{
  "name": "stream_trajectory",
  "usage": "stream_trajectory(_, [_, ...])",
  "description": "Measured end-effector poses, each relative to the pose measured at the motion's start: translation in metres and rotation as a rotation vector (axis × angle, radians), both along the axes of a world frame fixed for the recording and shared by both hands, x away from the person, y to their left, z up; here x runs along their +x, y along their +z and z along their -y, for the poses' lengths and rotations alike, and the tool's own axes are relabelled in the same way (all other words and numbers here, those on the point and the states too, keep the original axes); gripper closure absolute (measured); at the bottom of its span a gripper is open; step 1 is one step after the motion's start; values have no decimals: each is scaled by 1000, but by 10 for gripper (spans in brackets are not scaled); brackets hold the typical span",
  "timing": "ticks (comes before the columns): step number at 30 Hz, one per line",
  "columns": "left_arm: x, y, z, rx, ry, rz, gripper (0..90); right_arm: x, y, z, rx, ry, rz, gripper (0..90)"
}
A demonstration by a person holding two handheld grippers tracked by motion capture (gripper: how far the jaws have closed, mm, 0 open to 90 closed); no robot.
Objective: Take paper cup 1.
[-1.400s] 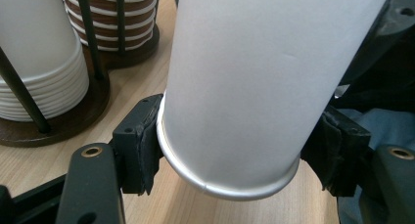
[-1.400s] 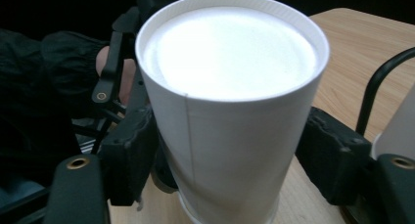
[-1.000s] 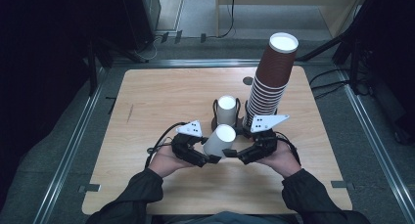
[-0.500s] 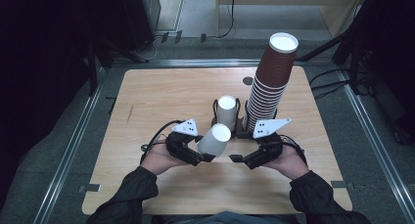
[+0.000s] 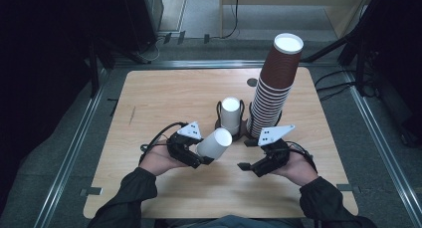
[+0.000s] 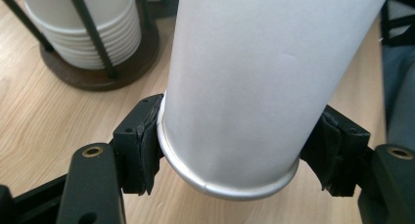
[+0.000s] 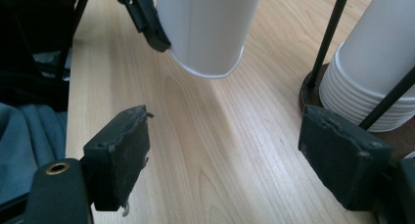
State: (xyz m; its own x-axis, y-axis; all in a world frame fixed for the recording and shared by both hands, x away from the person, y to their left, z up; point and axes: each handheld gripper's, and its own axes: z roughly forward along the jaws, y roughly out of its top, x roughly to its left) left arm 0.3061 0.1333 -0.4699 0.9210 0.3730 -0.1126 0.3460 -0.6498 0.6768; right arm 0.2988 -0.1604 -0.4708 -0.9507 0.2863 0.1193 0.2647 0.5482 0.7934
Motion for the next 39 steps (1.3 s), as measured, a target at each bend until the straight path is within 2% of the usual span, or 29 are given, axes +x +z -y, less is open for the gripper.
stream_trajectory(9, [3,-7,8,102,-32,-5,304,2,-4,-6,-19,12,4,197])
stream_trajectory(17, [4,-15,15,140,-59,-28,304,4,-4,-8,-18,19,4,196])
stream_trajectory(19, [5,-17,19,163,-66,-27,304,4,-5,-10,-17,26,4,195])
stream_trajectory(26, [7,-19,27,183,-91,-32,304,4,-5,-12,-24,36,2,189])
stream_trajectory(39, [0,-25,45,213,-175,-40,302,3,-6,-27,-36,91,-8,187])
